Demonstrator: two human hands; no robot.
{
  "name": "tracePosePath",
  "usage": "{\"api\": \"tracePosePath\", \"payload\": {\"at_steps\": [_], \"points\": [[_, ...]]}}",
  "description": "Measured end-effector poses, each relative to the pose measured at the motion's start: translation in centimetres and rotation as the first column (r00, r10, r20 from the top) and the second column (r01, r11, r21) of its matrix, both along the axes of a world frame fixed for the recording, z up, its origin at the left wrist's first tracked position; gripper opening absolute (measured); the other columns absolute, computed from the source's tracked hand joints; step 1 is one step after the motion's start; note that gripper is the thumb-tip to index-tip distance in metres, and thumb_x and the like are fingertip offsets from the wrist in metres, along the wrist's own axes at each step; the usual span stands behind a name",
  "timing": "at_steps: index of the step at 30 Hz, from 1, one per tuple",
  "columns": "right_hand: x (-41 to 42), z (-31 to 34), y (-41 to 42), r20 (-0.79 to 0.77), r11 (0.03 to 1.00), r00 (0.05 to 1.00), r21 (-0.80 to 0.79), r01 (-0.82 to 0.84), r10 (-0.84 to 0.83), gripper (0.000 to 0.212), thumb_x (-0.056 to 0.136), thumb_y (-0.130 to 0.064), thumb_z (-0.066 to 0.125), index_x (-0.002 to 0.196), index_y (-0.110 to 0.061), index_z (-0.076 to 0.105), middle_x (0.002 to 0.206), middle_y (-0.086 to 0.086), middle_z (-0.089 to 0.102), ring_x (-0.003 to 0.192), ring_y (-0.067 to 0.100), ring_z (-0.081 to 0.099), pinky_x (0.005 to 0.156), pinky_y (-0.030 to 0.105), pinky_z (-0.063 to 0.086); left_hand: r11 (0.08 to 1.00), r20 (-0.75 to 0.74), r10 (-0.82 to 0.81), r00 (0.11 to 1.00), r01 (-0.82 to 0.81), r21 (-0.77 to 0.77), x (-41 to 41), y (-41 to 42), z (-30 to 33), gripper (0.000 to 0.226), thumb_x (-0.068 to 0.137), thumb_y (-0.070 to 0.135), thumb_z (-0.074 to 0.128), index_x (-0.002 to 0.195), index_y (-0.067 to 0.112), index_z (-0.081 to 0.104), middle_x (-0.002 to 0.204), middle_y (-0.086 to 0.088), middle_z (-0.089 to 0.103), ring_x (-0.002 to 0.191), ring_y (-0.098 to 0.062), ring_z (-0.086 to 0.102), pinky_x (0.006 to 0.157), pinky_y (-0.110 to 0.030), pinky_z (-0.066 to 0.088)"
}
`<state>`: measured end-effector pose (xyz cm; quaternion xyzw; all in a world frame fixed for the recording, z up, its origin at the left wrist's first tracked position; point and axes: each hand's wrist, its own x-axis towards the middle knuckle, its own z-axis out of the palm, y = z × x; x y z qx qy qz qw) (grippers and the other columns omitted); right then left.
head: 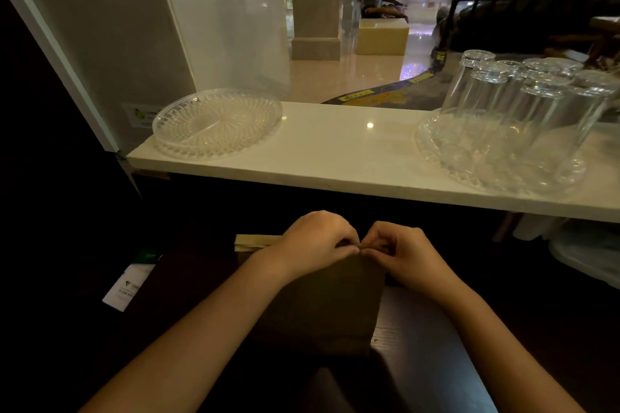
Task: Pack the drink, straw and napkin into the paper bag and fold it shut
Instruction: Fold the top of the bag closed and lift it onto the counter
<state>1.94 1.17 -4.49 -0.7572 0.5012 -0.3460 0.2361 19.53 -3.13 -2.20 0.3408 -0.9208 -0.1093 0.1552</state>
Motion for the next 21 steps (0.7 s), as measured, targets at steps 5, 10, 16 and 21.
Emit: {"api": "tracePosePath", "payload": {"at_steps": [5,10,16,21], "points": [[0.2,0.3,0.9,-0.165,0.993,0.986,-0.121,-0.009,-0.011,0.005,0.080,-0.018,0.064,0.080,-0.021,0.061,0.078,-0.007,0.067,0.074,0.012,0.064,0.062,0.041,0.054,0.997,0.021,-0.082,0.996,0.082,-0.005,1.9,-0.2,0.2,0.019,0.088,0.029,0.057,0.098,0.020,0.070,0.096,0.001,0.072,0.090,-0.010,0.062,0.080,-0.023,0.043],[-0.6,0.4,1.1,-0.182,0.989,0.982,-0.149,0.012,-0.039,0.007,0.080,-0.013,0.065,0.080,-0.019,0.061,0.078,-0.003,0.069,0.073,0.015,0.065,0.061,0.045,0.053,1.000,0.034,-0.014,0.999,0.014,0.011,6.4,-0.5,0.5,0.018,0.086,0.028,0.060,0.096,0.019,0.072,0.093,0.001,0.074,0.089,-0.009,0.064,0.083,-0.024,0.049],[-1.7,0.5,0.9,-0.174,0.990,0.982,-0.127,0.054,-0.076,0.024,0.079,-0.013,0.067,0.073,-0.033,0.057,0.071,-0.014,0.065,0.069,0.005,0.063,0.060,0.037,0.055,0.996,0.009,0.080,0.997,-0.080,0.028,10.7,-0.7,0.9,0.015,0.082,0.023,0.067,0.092,0.015,0.074,0.090,-0.001,0.075,0.084,-0.010,0.066,0.078,-0.023,0.051],[-2.2,0.5,0.6,-0.067,0.995,0.994,-0.058,0.087,-0.090,0.039,0.077,-0.012,0.071,0.065,-0.044,0.052,0.066,-0.017,0.063,0.070,-0.001,0.064,0.062,0.013,0.049,0.993,-0.018,0.102,0.995,-0.103,-0.061,11.3,-0.9,0.5,0.012,0.079,0.020,0.070,0.089,0.014,0.074,0.085,-0.002,0.075,0.080,-0.012,0.067,0.075,-0.028,0.053]]}}
